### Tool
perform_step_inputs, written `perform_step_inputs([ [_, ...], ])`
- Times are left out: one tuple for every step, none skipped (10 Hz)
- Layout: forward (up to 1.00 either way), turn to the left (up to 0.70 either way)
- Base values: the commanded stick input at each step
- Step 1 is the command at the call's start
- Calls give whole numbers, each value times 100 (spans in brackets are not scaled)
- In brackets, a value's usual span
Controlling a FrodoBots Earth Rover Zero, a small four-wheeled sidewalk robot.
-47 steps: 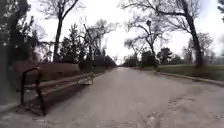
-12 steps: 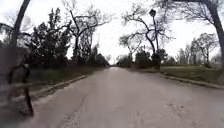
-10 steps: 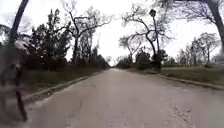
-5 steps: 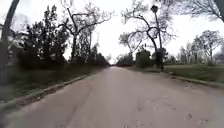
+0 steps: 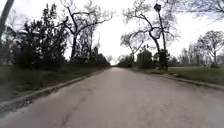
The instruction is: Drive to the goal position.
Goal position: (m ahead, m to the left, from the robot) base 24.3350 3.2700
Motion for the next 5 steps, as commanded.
perform_step_inputs([
  [70, 0],
  [70, 0],
  [70, 0],
  [70, 0],
  [70, 0],
])
